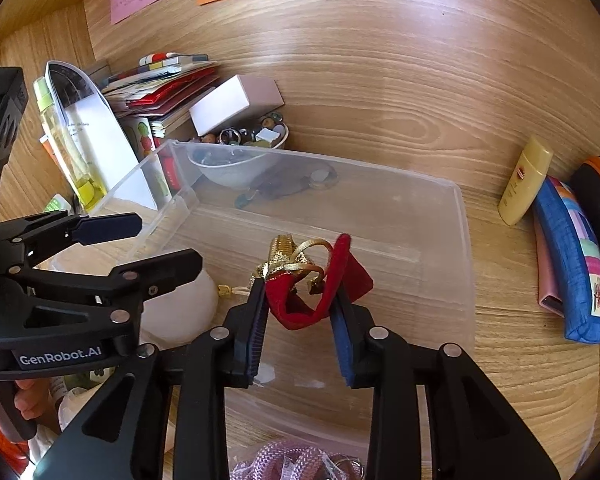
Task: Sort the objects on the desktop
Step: 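Open both grippers to drop the white container and red pouch into the box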
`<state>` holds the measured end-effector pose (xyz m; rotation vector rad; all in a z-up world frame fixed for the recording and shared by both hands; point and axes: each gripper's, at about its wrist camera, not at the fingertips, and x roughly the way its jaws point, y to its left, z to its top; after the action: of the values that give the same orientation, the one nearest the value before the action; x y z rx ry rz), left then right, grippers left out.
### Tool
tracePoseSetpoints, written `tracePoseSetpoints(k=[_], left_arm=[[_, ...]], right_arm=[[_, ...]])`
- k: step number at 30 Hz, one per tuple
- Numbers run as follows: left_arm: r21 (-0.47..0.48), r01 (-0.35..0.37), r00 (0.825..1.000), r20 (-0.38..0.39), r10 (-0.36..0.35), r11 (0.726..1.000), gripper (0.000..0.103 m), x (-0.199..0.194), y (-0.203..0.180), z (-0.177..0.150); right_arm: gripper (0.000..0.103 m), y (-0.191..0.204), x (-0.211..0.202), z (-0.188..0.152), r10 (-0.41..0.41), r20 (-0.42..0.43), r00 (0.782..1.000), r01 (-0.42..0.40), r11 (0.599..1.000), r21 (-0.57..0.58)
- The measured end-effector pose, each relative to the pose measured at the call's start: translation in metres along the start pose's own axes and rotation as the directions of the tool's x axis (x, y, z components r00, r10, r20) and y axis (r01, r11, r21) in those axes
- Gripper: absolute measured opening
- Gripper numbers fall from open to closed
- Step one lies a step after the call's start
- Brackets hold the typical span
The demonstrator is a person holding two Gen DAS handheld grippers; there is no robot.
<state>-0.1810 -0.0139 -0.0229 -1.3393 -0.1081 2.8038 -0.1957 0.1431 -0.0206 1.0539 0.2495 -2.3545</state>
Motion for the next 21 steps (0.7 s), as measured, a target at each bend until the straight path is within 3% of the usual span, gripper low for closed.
tracePoseSetpoints(k=[10, 13, 15, 21], left_arm=[[-0.025, 0.008, 0.998, 0.055, -0.007, 1.000, 0.073, -0.017, 0.006, 0.001], [-0.025, -0.001, 0.995, 0.097, 0.003, 1.000, 0.079, -0.027, 0.007, 0.002], [-0.026, -0.002, 0.992, 0.125, 0.006, 1.000, 0.086, -0.033, 0.009, 0.003], [-0.009, -0.032, 0.978, 0.208, 0.033, 0.999, 0.092, -0.050, 0.004, 0.002]], right_arm=[[0.054, -0.004, -0.010, 0.001, -0.027, 0.054, 0.998, 0.025, 0.999, 0.023], [0.060, -0.004, -0.019, 0.002, -0.049, 0.098, 0.994, 0.048, 0.999, 0.019], [0.073, -0.002, -0.025, 0.003, -0.063, 0.126, 0.990, 0.063, 0.998, 0.005], [0.086, 0.014, -0.041, 0.000, -0.136, 0.218, 0.966, 0.156, 0.985, -0.074]])
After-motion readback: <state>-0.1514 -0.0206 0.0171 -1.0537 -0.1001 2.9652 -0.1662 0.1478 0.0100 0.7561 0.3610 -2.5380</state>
